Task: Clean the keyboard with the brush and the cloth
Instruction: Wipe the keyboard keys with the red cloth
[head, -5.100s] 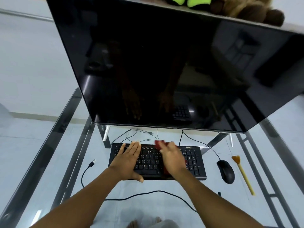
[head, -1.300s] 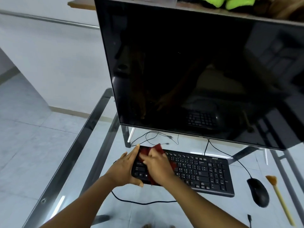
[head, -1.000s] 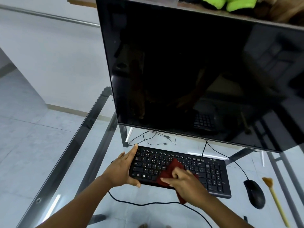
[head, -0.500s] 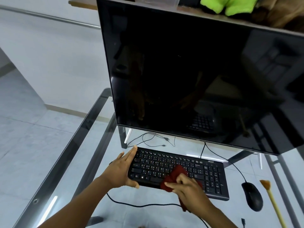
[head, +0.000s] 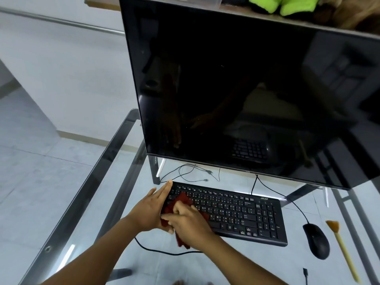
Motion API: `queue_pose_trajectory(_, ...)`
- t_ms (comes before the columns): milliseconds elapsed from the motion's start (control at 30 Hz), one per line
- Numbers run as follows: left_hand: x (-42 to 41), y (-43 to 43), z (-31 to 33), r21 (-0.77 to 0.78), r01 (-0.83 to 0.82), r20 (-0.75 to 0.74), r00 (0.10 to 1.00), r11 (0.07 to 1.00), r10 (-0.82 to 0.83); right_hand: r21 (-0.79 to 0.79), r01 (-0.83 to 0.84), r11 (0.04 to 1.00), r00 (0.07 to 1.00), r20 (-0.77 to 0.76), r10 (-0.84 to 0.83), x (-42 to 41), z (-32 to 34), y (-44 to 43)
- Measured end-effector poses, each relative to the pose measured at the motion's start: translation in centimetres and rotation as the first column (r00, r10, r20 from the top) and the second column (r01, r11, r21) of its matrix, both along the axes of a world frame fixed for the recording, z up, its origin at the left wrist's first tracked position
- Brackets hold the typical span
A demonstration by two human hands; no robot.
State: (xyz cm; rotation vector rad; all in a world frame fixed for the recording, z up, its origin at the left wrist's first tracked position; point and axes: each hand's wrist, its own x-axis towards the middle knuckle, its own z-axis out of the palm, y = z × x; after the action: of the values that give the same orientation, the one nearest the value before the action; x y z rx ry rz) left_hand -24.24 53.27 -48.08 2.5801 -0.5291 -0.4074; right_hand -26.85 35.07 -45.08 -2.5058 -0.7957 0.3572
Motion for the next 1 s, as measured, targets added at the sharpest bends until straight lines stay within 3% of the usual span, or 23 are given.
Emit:
queue_pose_trajectory(67, 0.0, 0.0, 0.1, -0.019, -0.009, -0.012, 1.000, 1.000, 0.009, 0.009, 0.091, 0.996, 0.996, -0.026, -0.091, 1.7, 0.4, -0.7)
queue_pose_trajectory(167, 0.0, 0.0, 0.2, -0.034, -0.030, -0.027, 0.999, 0.999, 0.029, 0.046, 0.302, 0.952, 0.951, 0.057, -0.304, 3.8, 0.3, -0.5)
queue_pose_trajectory(200, -0.1, 0.0, 0.1, -0.038, -0.035, -0.031, 0.999, 0.999, 0.033, 0.022, 0.262, 0.965, 0.964, 0.051, -0.262, 3.6, 0.2, 0.0)
queue_pose_trajectory(300, -0.1, 0.2, -0.2, -0.043, -0.023, -0.024, 0.999, 0.999, 0.022, -0.052, -0.102, 0.993, 0.995, -0.024, 0.101, 1.4, 0.4, 0.7)
queue_pose_trajectory(333, -0.1, 0.2, -0.2, -0.046, -0.028, -0.026, 0.999, 0.999, 0.027, -0.064, -0.133, 0.989, 0.991, -0.032, 0.132, 1.8, 0.8, 0.5)
queue_pose_trajectory(500, -0.2, -0.2, 0.5, -0.068, -0.078, -0.067, 0.995, 0.995, 0.073, -0.009, 0.167, 0.986, 0.983, 0.079, -0.166, 4.4, 0.1, 0.6)
queue_pose_trajectory(600, -0.3, 0.0, 0.3, -0.072, -0.073, -0.052, 0.996, 0.995, 0.069, -0.008, 0.028, 1.000, 0.999, 0.019, -0.028, 1.6, -0.2, 0.4)
queue_pose_trajectory(667, -0.2, 0.0, 0.1, -0.068, -0.073, -0.050, 0.996, 0.995, 0.070, 0.029, 0.047, 0.999, 0.998, 0.044, -0.048, 1.6, 0.1, -2.2)
queue_pose_trajectory(767, -0.1, -0.2, 0.3, -0.063, -0.072, -0.055, 0.996, 0.995, 0.068, 0.000, 0.455, 0.891, 0.885, 0.113, -0.452, 3.8, -0.1, -7.5)
queue_pose_trajectory(833, -0.2, -0.2, 0.2, -0.050, -0.073, -0.051, 0.996, 0.996, 0.070, -0.148, 0.609, 0.779, 0.791, 0.172, -0.587, 4.3, -0.6, -8.8)
queue_pose_trajectory(1000, 0.0, -0.3, 0.0, -0.029, -0.066, -0.027, 0.997, 0.997, 0.065, -0.148, 0.499, 0.854, 0.866, 0.112, -0.487, 4.6, 0.3, -1.1)
